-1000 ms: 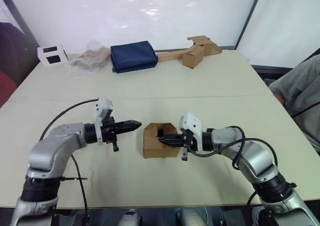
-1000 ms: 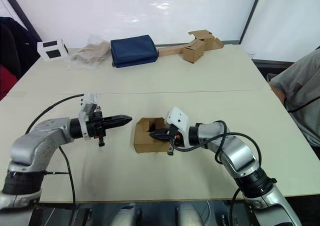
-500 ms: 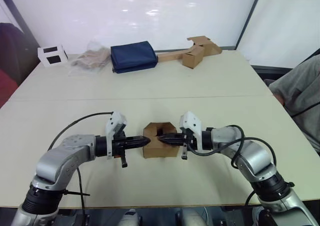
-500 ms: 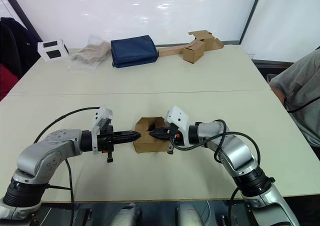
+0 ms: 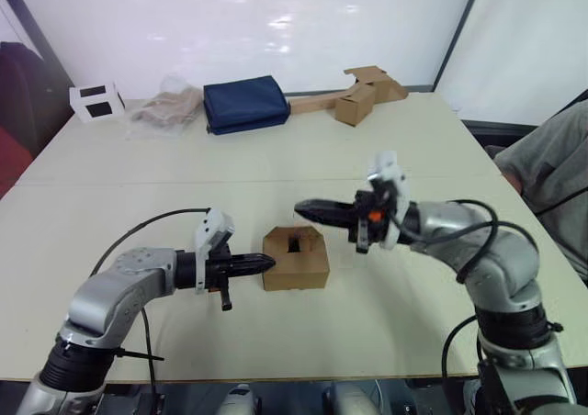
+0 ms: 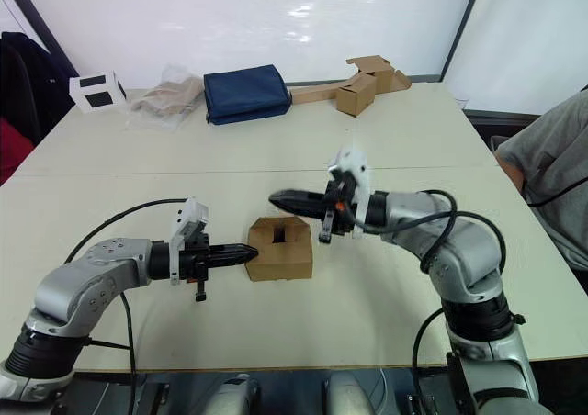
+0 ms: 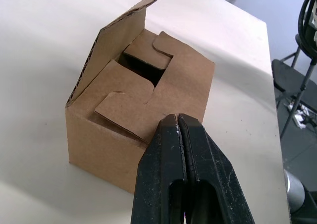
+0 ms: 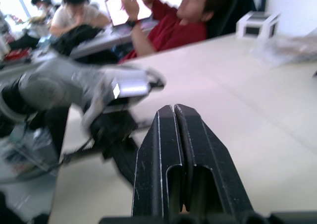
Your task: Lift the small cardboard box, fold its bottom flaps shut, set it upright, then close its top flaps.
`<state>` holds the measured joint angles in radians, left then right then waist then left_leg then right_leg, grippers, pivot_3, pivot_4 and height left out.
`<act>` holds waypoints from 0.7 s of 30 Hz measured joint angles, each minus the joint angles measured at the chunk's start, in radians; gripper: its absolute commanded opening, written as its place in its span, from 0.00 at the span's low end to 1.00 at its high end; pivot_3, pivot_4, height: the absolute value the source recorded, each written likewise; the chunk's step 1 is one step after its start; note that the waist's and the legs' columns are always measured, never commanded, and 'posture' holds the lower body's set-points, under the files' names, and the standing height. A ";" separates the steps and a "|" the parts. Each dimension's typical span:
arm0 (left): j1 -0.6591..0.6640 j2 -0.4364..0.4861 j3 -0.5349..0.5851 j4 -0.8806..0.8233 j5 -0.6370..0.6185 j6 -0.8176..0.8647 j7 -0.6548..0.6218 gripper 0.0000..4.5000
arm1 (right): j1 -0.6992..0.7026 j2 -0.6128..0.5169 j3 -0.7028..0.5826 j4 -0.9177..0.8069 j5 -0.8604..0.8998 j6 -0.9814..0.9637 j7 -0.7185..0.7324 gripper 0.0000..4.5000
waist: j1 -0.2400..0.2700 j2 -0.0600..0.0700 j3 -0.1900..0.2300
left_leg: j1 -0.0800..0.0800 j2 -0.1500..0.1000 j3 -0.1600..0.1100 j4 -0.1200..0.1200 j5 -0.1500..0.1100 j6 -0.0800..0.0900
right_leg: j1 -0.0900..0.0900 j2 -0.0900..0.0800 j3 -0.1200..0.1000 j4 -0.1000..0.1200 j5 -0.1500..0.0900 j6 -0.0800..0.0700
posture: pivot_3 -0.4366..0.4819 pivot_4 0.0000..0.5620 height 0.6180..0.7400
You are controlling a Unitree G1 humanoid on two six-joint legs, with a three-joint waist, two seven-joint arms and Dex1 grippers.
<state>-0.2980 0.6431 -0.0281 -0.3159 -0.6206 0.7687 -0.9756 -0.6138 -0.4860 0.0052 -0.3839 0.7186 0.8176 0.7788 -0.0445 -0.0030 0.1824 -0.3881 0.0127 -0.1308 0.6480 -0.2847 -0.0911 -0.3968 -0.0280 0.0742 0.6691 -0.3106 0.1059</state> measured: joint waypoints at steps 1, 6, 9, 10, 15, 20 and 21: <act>0.000 0.000 0.000 0.000 0.000 0.000 0.000 0.00 | -0.007 -0.002 0.023 0.015 -0.040 -0.021 -0.014 0.00 | 0.000 0.000 0.000 | 0.000 0.000 0.000 0.000 0.000 0.000 | 0.000 0.000 0.000 0.000 0.000 0.000 | 0.48 0.27 1.00; -0.002 -0.001 -0.003 0.001 0.000 -0.001 0.002 0.00 | -0.019 -0.010 0.207 0.143 -0.302 -0.150 -0.067 0.00 | 0.000 0.000 0.000 | 0.000 0.000 0.000 0.000 0.000 0.000 | -0.001 0.000 0.000 0.000 0.000 0.000 | 0.48 0.27 1.00; -0.002 -0.001 -0.003 0.001 0.000 -0.002 0.004 0.00 | -0.013 -0.015 0.278 0.163 -0.385 -0.196 -0.059 0.00 | 0.000 0.000 0.000 | 0.000 0.000 0.000 0.000 0.000 0.000 | -0.001 0.000 0.000 0.000 0.000 0.000 | 0.48 0.27 1.00; -0.002 -0.001 -0.003 0.000 0.000 -0.002 0.005 0.00 | -0.012 -0.018 0.294 0.162 -0.402 -0.206 -0.050 0.00 | 0.000 0.000 0.000 | 0.000 0.000 0.000 0.000 0.000 0.000 | -0.001 0.000 0.000 0.000 0.000 0.000 | 0.48 0.27 1.00; 0.001 -0.001 -0.002 -0.001 -0.001 -0.002 0.017 0.00 | 0.032 -0.048 0.311 0.126 -0.418 -0.208 0.006 0.00 | 0.001 0.000 0.000 | 0.000 0.000 0.000 0.000 0.000 0.000 | 0.000 0.000 0.000 0.000 0.000 0.000 | 0.48 0.27 1.00; -0.003 -0.021 0.026 0.002 -0.054 0.022 0.019 0.00 | 0.056 -0.052 0.308 0.084 -0.411 -0.180 0.033 0.00 | 0.000 0.000 0.000 | -0.001 0.000 0.000 0.000 0.000 0.000 | -0.001 0.000 0.000 0.000 0.000 0.000 | 0.48 0.27 1.00; -0.015 -0.021 0.039 0.004 -0.071 0.033 0.019 0.00 | 0.058 -0.053 0.307 0.077 -0.411 -0.176 0.036 0.00 | 0.000 0.000 0.000 | -0.001 0.000 0.000 0.000 0.000 0.000 | -0.001 0.000 0.000 0.000 0.000 0.000 | 0.48 0.27 1.00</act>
<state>-0.3131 0.6217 0.0105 -0.3124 -0.6917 0.8013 -0.9571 -0.5558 -0.5389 0.3125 -0.3068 0.3072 0.6415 0.8144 -0.0443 -0.0029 0.1824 -0.3886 0.0127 -0.1309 0.6481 -0.2847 -0.0912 -0.3973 -0.0282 0.0742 0.6692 -0.3106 0.1059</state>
